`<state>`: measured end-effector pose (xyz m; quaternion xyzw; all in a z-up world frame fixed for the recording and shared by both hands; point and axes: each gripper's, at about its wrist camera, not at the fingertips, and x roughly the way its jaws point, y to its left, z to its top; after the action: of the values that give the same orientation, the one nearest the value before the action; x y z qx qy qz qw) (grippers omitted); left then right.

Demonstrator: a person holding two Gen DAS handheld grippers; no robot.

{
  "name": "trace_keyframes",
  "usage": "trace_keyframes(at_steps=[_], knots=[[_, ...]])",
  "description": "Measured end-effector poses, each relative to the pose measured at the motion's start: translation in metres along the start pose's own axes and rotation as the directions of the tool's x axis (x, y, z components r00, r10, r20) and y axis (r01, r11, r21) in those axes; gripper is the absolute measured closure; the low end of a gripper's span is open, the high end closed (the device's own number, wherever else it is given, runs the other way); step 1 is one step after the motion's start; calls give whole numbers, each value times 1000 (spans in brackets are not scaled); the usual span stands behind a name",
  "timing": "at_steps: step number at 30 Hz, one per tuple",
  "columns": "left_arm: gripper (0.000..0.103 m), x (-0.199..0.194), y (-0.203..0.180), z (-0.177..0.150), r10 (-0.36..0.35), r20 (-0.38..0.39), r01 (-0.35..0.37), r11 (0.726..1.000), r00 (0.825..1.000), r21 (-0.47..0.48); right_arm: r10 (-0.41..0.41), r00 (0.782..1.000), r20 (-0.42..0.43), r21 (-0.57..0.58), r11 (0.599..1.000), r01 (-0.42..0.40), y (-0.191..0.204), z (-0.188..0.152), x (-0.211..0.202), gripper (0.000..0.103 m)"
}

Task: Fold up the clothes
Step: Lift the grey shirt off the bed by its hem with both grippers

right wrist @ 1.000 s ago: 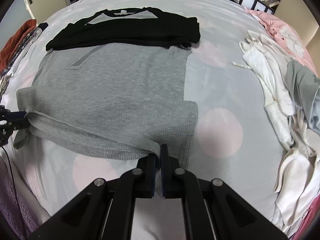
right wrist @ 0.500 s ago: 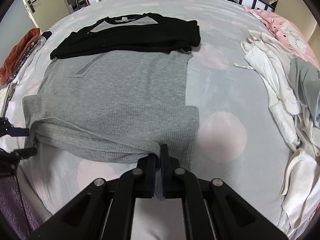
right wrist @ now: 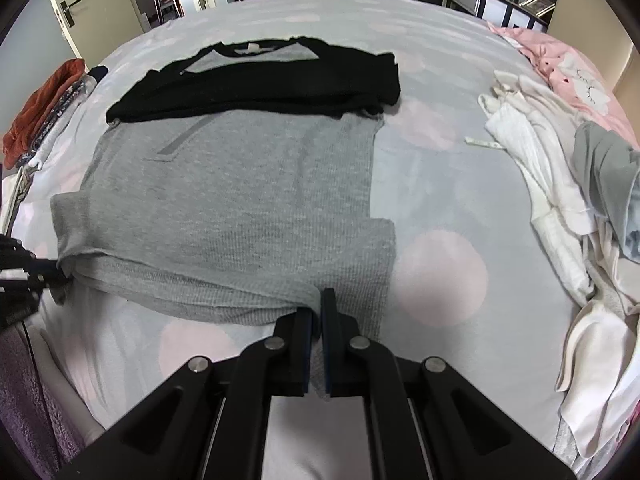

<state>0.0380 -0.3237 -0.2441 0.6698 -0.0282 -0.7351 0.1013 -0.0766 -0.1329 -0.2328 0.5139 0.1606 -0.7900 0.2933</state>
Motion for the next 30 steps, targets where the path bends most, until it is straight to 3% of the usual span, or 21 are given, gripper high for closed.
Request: trace_keyframes(at_steps=[5, 9, 14, 20, 30], knots=[[95, -57, 22, -13, 13, 167, 4, 995, 986, -102, 5, 997, 81, 12, 1000, -6, 1, -1, -34, 99], [95, -100, 37, -24, -11, 295, 65, 983, 955, -174, -10, 989, 149, -3, 1000, 11, 7, -5, -69, 99], [96, -139, 41, -60, -5, 401, 99, 971, 916, -216, -24, 977, 210, 41, 999, 16, 11, -17, -101, 99], [96, -158, 49, -78, -4, 484, 135, 962, 875, -236, -52, 956, 290, 75, 997, 32, 21, -39, -142, 100], [96, -194, 50, -116, -11, 562, 172, 957, 827, -234, -76, 925, 371, 62, 996, 57, 38, -71, -201, 100]])
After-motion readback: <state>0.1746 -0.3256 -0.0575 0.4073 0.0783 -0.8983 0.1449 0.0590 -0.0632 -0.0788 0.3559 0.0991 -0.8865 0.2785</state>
